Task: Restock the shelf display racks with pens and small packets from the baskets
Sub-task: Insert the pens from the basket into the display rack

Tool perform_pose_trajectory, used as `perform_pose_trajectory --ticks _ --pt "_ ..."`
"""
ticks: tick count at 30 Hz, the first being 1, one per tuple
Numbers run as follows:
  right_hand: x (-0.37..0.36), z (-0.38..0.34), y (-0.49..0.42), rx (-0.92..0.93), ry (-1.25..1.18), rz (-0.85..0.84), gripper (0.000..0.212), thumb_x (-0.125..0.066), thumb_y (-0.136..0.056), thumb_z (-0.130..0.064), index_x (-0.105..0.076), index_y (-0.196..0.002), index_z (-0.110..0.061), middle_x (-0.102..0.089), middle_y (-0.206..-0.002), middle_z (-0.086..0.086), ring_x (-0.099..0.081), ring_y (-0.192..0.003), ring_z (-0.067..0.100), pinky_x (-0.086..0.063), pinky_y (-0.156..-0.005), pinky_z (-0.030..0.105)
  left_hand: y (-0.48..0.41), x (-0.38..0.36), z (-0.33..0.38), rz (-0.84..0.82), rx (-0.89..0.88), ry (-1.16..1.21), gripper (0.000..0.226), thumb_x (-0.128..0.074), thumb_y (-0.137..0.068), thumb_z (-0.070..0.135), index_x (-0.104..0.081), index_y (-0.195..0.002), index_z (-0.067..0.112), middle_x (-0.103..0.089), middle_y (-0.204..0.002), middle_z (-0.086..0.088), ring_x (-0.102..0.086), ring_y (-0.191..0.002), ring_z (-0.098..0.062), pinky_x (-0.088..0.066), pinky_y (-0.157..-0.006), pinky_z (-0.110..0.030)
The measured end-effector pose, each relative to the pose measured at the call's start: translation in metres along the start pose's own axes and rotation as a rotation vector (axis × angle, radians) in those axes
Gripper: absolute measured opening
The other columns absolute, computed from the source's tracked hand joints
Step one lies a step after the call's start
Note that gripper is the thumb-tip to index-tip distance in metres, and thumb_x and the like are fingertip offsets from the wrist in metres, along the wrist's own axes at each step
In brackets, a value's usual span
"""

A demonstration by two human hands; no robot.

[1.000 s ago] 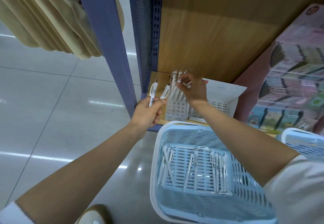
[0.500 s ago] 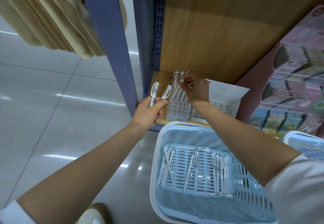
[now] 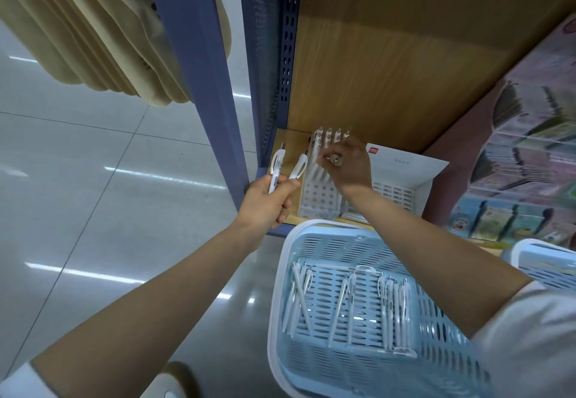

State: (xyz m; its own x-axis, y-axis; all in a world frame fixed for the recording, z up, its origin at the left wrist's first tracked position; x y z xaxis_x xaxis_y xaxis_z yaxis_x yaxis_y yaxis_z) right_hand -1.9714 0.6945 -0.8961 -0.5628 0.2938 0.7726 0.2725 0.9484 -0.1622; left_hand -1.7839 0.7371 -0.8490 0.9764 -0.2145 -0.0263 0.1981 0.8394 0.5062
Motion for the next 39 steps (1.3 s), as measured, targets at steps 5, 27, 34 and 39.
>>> perform_pose_trajectory --ticks 5,27,34,39 --pt "-0.006 -0.002 -0.005 -0.054 0.080 -0.047 0.011 -0.075 -0.078 -0.026 -0.076 -0.088 -0.022 -0.058 -0.104 0.003 -0.055 -0.100 0.023 -0.044 -0.085 0.034 0.000 -0.002 0.000 0.007 0.006 0.006 0.013 -0.061 -0.095 0.025 -0.058 -0.098 0.013 -0.048 -0.056 0.001 -0.036 -0.038 -0.009 -0.028 -0.034 -0.016" --pt "0.084 0.001 0.000 -0.342 -0.964 -0.052 0.011 -0.059 -0.092 -0.004 -0.060 -0.081 -0.007 -0.066 -0.062 -0.005 -0.063 -0.063 0.009 -0.053 -0.067 0.022 -0.008 -0.026 0.006 -0.152 0.022 -0.061 0.031 -0.044 -0.103 0.033 -0.061 -0.112 0.010 -0.060 -0.068 -0.003 -0.037 -0.035 -0.010 -0.025 -0.032 -0.013" --pt "0.064 0.021 0.009 -0.218 -0.414 0.042 0.012 -0.066 -0.087 -0.014 -0.061 -0.097 -0.009 -0.066 -0.084 0.003 -0.064 -0.078 0.016 -0.053 -0.074 0.022 -0.012 -0.026 0.002 -0.146 0.050 -0.085 0.023 -0.042 -0.101 0.027 -0.054 -0.111 0.011 -0.052 -0.068 -0.005 -0.032 -0.041 -0.013 -0.025 -0.033 -0.015" --pt "0.045 0.020 0.022 -0.083 -0.207 -0.034 0.015 -0.065 -0.088 -0.014 -0.063 -0.103 -0.011 -0.067 -0.091 0.002 -0.061 -0.081 0.013 -0.046 -0.075 0.017 -0.014 -0.024 0.002 -0.165 0.008 -0.081 0.021 -0.043 -0.102 0.025 -0.057 -0.107 0.010 -0.049 -0.063 -0.001 -0.032 -0.041 -0.011 -0.024 -0.034 -0.015"
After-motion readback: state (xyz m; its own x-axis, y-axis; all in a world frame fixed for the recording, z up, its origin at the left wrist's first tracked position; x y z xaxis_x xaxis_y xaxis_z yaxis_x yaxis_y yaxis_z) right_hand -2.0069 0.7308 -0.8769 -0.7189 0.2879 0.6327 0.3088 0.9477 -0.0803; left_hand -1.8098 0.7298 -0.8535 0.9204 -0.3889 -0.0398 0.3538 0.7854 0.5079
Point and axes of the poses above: each hand's wrist, its own y-axis away from the middle knuckle, its own x-axis out of the back of the hand, z = x × y, the point moved 1 cm from there along -y, towards the middle knuckle
